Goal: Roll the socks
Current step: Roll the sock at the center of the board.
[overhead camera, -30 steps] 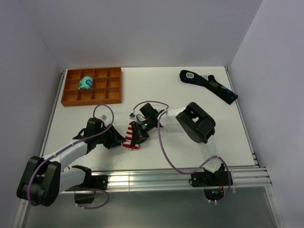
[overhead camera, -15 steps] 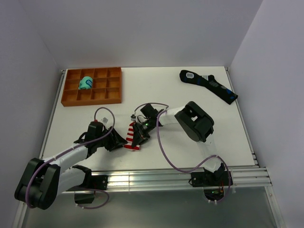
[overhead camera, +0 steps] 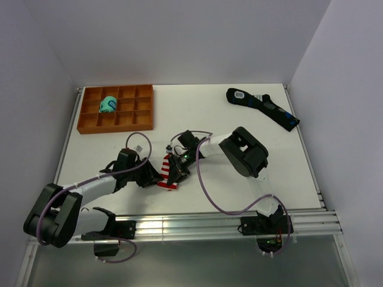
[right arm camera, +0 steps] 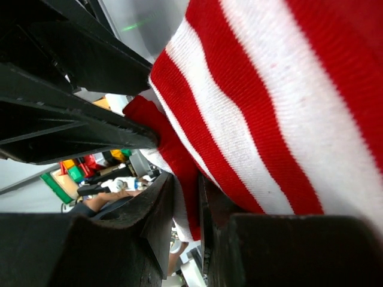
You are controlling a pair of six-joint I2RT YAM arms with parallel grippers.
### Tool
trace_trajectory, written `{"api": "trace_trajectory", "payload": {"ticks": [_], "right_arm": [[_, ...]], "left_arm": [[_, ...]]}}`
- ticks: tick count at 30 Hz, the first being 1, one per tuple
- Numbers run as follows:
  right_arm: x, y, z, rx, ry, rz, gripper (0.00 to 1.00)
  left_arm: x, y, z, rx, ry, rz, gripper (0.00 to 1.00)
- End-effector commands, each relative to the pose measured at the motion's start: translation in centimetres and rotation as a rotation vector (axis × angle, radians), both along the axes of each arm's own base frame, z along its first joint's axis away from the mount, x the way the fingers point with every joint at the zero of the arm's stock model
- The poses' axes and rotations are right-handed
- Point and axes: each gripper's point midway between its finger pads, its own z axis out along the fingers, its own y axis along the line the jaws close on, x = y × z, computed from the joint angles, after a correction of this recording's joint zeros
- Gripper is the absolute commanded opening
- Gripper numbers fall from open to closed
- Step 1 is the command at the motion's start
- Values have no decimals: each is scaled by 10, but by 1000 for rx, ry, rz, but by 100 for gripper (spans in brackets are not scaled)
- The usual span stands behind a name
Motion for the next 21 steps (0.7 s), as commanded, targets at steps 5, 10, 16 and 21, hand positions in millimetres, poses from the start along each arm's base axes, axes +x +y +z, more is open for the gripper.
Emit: {"api": "trace_trajectory", "payload": {"ticks": [5,10,16,21], "right_arm": [[-5,-34,-68,-256,-24,-38,19],[-2,-35,-67,-259,-49,-46,22],[13,-35,-59,-254,-165,-79,30],[30,-33,-55,-246,-290,-128,36]], "left_arm": [[-9,18,-32,170,104,14,33],[-8,20,-35,215,144,11,19],[-8,19,-31,261,227,-16,4],[-2,22,-27,333,280,-45,2]]}}
